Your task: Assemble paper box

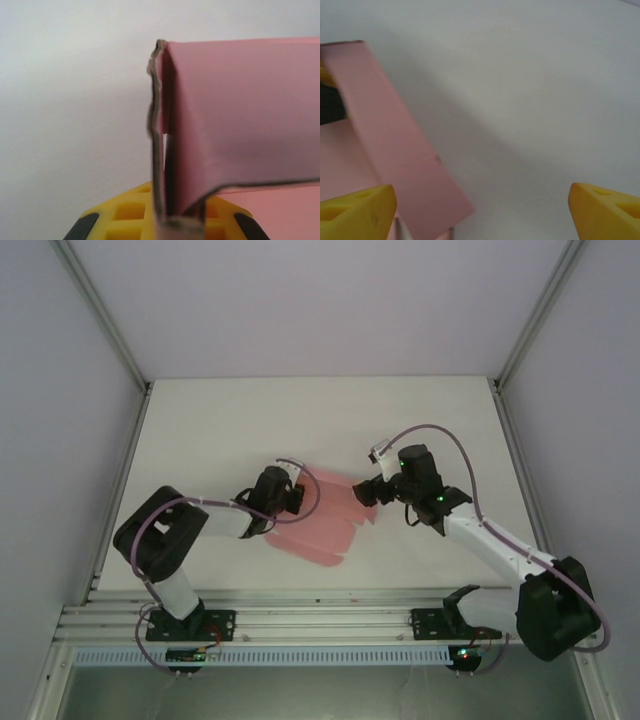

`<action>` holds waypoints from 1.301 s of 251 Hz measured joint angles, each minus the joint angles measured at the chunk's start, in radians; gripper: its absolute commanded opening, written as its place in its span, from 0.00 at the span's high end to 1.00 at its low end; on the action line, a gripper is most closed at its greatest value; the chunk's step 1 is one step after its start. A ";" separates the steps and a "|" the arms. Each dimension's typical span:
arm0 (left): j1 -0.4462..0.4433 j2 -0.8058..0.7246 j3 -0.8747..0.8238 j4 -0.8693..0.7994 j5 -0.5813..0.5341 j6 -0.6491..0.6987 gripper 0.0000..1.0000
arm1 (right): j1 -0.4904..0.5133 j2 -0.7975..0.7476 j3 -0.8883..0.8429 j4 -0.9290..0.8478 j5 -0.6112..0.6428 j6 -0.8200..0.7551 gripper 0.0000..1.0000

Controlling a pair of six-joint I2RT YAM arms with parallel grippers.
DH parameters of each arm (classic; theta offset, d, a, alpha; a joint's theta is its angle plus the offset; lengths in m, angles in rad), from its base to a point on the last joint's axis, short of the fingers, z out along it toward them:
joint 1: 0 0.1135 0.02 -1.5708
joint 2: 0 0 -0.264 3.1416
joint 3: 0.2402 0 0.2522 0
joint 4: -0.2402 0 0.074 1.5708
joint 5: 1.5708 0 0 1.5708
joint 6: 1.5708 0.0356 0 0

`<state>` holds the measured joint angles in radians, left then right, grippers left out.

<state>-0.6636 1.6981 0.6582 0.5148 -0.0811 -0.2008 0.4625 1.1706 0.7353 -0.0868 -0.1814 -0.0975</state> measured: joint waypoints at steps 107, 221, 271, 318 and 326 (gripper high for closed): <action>0.116 -0.096 -0.074 0.013 0.264 -0.035 1.00 | -0.087 -0.021 0.000 -0.045 -0.148 -0.014 0.15; 0.195 -0.101 -0.078 0.022 0.468 -0.084 1.00 | -0.130 -0.064 -0.090 -0.043 -0.267 -0.053 0.15; 0.217 -0.105 -0.078 0.035 0.579 -0.085 1.00 | -0.183 -0.066 -0.099 -0.036 -0.270 -0.042 0.16; 0.214 -0.107 -0.074 0.015 0.602 -0.077 1.00 | -0.187 0.002 -0.077 -0.011 -0.298 -0.024 0.16; 0.211 -0.107 -0.068 -0.002 0.588 -0.074 1.00 | -0.184 0.010 -0.069 -0.011 -0.298 -0.018 0.16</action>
<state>-0.4522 1.5909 0.5907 0.5133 0.5072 -0.2745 0.2787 1.1805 0.6659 -0.0982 -0.4797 -0.1150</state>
